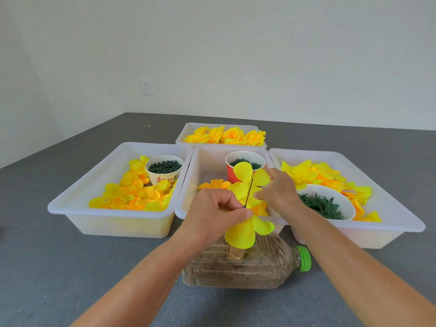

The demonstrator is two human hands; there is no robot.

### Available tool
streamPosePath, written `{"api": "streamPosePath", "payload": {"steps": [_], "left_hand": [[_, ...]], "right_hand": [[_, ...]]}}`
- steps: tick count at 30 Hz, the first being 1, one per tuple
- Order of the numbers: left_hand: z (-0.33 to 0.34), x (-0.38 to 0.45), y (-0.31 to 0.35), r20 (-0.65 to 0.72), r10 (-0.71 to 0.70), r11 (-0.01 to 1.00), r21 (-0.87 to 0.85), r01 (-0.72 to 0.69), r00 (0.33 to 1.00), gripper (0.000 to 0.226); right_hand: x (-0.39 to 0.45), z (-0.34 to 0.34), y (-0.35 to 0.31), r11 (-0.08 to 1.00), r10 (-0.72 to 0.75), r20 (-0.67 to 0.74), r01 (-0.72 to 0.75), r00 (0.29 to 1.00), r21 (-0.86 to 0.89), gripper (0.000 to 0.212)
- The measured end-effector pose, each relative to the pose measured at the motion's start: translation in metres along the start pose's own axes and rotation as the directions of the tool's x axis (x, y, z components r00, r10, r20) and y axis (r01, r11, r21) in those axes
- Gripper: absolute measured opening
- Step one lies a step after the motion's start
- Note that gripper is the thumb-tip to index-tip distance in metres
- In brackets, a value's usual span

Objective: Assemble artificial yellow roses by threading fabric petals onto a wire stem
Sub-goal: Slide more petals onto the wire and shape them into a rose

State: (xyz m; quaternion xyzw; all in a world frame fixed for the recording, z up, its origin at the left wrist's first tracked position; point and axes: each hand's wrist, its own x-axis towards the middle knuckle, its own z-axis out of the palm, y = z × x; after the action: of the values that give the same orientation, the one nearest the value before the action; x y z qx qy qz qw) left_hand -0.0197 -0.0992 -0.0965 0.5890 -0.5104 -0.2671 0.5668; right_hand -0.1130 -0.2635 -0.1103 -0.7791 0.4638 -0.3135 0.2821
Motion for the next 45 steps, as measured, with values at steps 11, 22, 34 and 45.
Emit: {"api": "streamPosePath", "payload": {"steps": [11, 22, 34, 45], "left_hand": [[0.000, -0.001, 0.001, -0.008, -0.006, 1.000, 0.010, 0.006, 1.000, 0.015], [-0.001, 0.000, -0.001, -0.004, -0.006, 1.000, 0.024, 0.006, 1.000, 0.017], [0.001, 0.001, -0.001, -0.013, -0.020, 1.000, -0.024, 0.020, 1.000, 0.016], [0.001, 0.000, 0.004, -0.013, -0.036, 0.999, -0.002, 0.036, 0.999, 0.016]], "right_hand": [[-0.008, -0.004, -0.013, 0.762, 0.267, 0.222, -0.346, 0.938, 0.547, 0.019], [-0.019, -0.005, -0.007, 0.833, 0.107, 0.109, -0.149, 0.988, 0.533, 0.025], [-0.057, -0.034, -0.036, 0.773, -0.272, -0.103, 0.282, 0.957, 0.569, 0.023], [-0.076, -0.044, -0.048, 0.788, -0.465, -0.065, 0.447, 0.883, 0.424, 0.040]]}}
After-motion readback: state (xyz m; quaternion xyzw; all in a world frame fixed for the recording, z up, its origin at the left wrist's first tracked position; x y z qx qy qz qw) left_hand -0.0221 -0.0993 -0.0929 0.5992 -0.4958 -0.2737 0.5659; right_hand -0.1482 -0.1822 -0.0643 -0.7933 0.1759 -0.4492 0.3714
